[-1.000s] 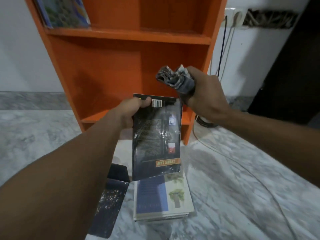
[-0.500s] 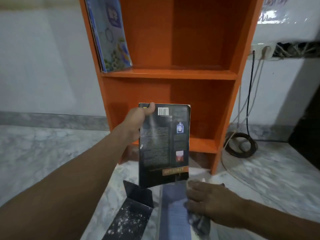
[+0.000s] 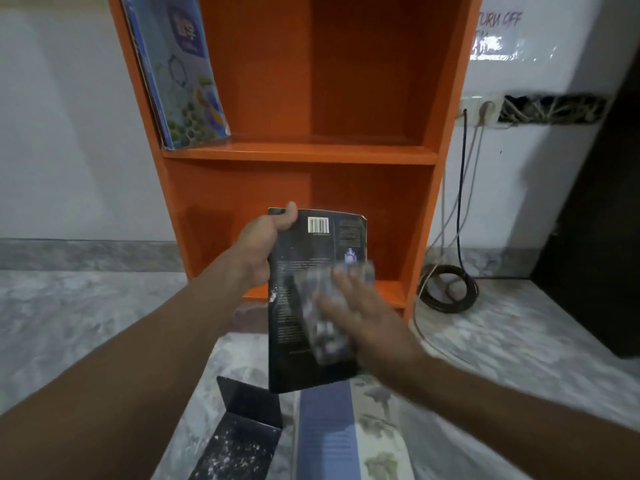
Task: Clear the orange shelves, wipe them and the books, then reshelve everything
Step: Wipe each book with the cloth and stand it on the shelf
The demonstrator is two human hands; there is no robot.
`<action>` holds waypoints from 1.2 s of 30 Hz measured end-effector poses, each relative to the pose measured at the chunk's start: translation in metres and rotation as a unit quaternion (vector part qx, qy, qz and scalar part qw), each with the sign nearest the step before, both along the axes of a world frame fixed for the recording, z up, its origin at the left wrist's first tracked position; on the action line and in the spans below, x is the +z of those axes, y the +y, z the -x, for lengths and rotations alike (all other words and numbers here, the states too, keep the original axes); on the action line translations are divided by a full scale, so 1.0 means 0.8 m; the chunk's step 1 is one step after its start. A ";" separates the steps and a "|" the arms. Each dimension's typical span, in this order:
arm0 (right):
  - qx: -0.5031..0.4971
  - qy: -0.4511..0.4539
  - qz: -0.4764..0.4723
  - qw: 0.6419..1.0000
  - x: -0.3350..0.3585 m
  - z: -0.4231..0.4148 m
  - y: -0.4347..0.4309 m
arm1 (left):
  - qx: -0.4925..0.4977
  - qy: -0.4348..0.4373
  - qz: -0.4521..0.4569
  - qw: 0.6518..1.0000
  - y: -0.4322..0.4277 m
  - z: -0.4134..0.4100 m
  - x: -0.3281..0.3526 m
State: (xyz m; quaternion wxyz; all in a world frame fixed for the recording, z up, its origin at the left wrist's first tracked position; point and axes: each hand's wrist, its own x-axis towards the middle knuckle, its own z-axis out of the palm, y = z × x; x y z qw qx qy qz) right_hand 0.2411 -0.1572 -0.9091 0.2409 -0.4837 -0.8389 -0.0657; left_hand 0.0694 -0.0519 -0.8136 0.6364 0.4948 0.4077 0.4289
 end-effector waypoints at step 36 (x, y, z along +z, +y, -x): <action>0.143 -0.080 0.048 0.985 -0.032 0.010 -0.035 | -0.002 -0.052 -0.024 0.998 0.002 0.003 0.027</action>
